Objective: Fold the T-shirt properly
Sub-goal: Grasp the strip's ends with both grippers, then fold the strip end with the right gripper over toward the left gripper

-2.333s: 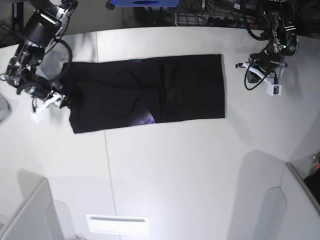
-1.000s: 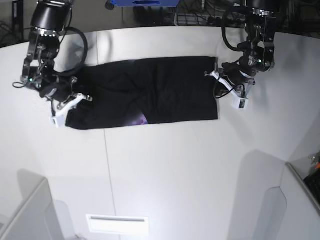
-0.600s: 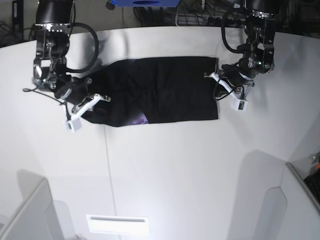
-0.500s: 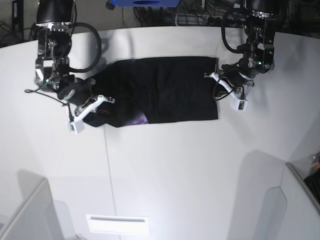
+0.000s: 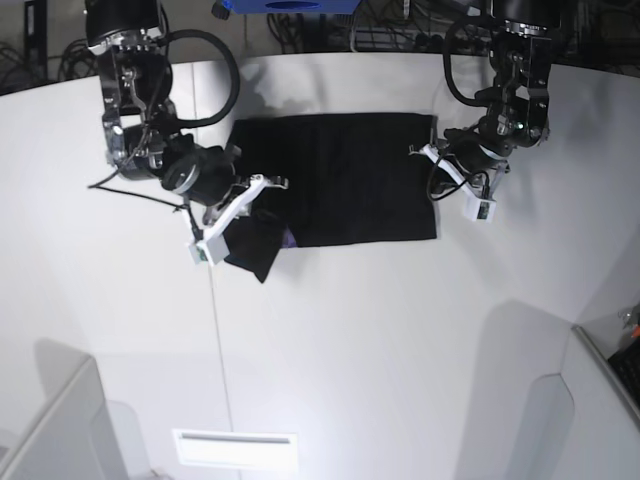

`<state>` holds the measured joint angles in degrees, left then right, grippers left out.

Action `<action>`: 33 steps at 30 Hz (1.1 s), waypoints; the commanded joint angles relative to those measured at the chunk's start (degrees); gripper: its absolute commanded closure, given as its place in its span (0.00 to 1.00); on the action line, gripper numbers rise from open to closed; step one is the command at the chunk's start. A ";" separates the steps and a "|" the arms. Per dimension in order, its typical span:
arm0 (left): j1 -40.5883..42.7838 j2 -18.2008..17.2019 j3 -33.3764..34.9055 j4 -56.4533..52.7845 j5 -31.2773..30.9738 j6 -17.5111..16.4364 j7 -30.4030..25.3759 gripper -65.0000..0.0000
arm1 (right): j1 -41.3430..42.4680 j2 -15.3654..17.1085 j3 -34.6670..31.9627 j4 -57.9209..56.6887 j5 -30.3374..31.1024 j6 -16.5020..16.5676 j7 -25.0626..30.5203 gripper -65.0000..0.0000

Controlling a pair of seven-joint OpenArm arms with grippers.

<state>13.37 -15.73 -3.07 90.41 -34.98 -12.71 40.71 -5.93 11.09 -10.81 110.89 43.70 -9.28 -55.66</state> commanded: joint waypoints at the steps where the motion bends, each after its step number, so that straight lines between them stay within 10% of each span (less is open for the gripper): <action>1: 0.39 -0.58 -0.14 0.18 1.36 0.45 2.32 1.00 | 0.70 0.03 -0.49 1.06 0.91 -0.70 1.02 1.00; 10: 0.48 -0.49 0.39 0.27 1.36 0.45 2.32 1.00 | 1.23 0.03 -9.63 0.89 1.00 -8.08 5.07 1.00; 33: 1.54 -0.41 0.39 0.45 1.36 0.45 2.32 1.00 | 3.78 -4.98 -18.16 -1.05 0.82 -8.35 6.12 1.00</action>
<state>14.33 -15.73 -2.90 90.78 -35.03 -12.71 40.29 -2.90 6.28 -29.02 109.03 43.88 -17.96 -50.52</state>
